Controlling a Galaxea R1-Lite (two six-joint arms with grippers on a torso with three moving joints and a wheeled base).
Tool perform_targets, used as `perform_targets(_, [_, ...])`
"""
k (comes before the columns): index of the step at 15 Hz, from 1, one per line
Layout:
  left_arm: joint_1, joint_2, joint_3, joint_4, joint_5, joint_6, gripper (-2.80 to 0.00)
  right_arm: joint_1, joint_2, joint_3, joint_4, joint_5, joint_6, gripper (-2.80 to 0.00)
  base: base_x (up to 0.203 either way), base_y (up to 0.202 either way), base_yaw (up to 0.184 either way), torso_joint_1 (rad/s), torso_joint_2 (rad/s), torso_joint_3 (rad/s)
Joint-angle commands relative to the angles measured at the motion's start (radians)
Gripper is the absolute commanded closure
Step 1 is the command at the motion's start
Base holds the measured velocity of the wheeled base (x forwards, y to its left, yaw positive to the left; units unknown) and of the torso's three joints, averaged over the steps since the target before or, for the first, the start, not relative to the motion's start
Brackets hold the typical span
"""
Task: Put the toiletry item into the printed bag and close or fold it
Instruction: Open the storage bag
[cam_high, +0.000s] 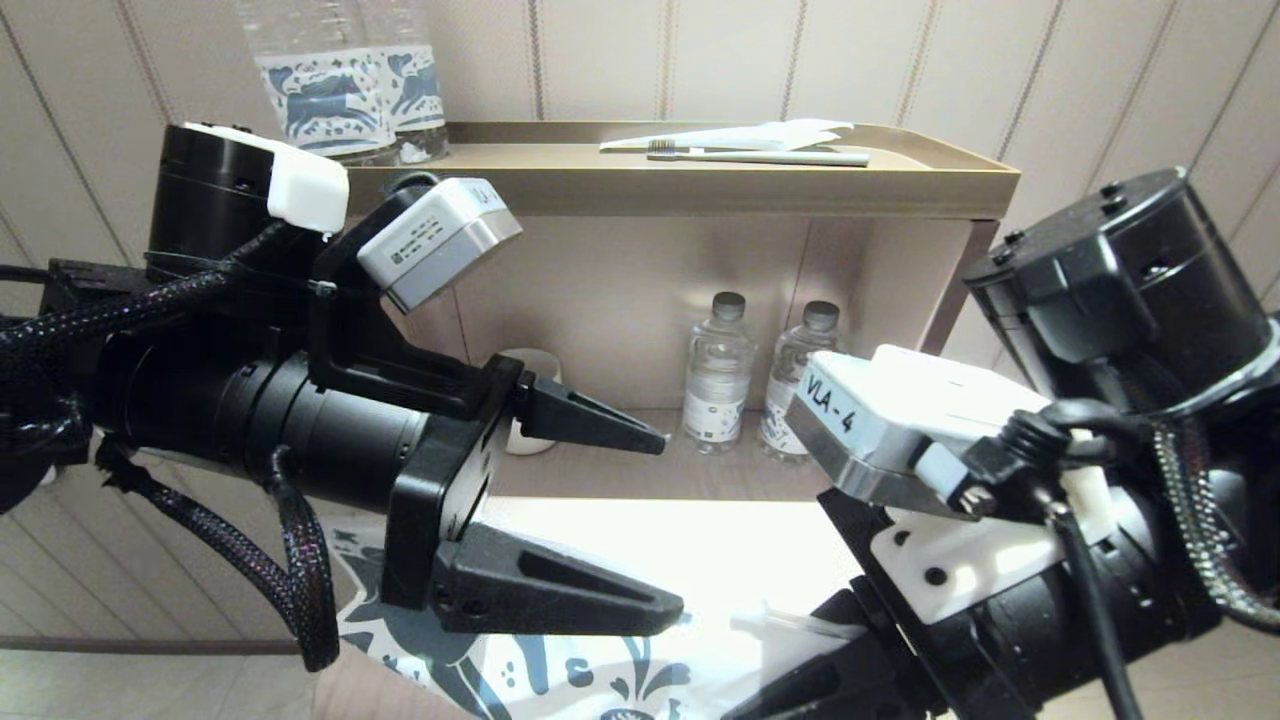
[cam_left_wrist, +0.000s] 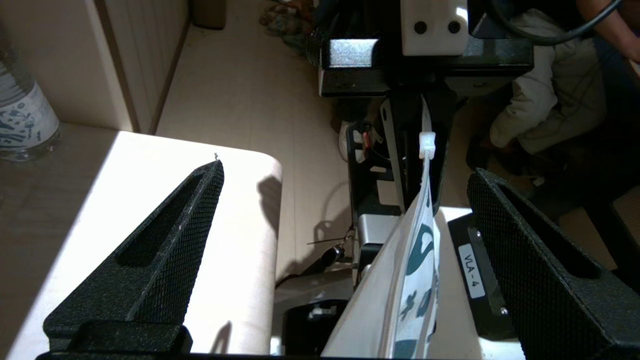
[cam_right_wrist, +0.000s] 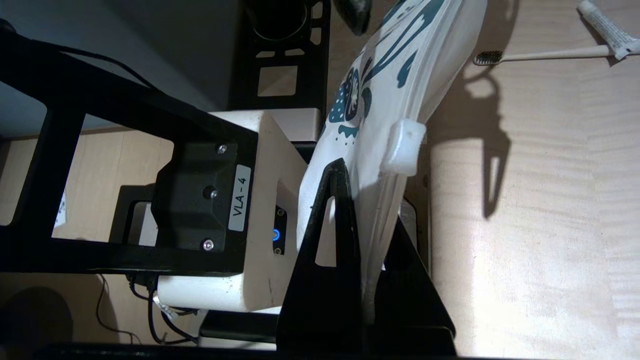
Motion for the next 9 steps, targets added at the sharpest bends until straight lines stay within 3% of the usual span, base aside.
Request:
perform_targets(1, [-0.011,0.011,-0.015,0.000,-0.005,-0.022,-2.80,0.000,-0.001,0.006,-0.017,0.004,0.012,0.00,0.000,0.000,0.000,0.000,0.00,0.000])
perform_targets(6, [-0.051,-0.001,-0.003,-0.103,0.003,-0.181,-2.80,0.000,0.000,0.014,-0.054,0.004,0.051,0.00,0.000,0.000,0.000,0.000,0.00,0.000])
perform_targets(9, [-0.054,-0.010,0.035,-0.143,0.005,-0.175,-2.80,0.000,0.000,0.015,-0.054,0.014,0.050,0.00,0.000,0.000,0.000,0.000,0.00,0.000])
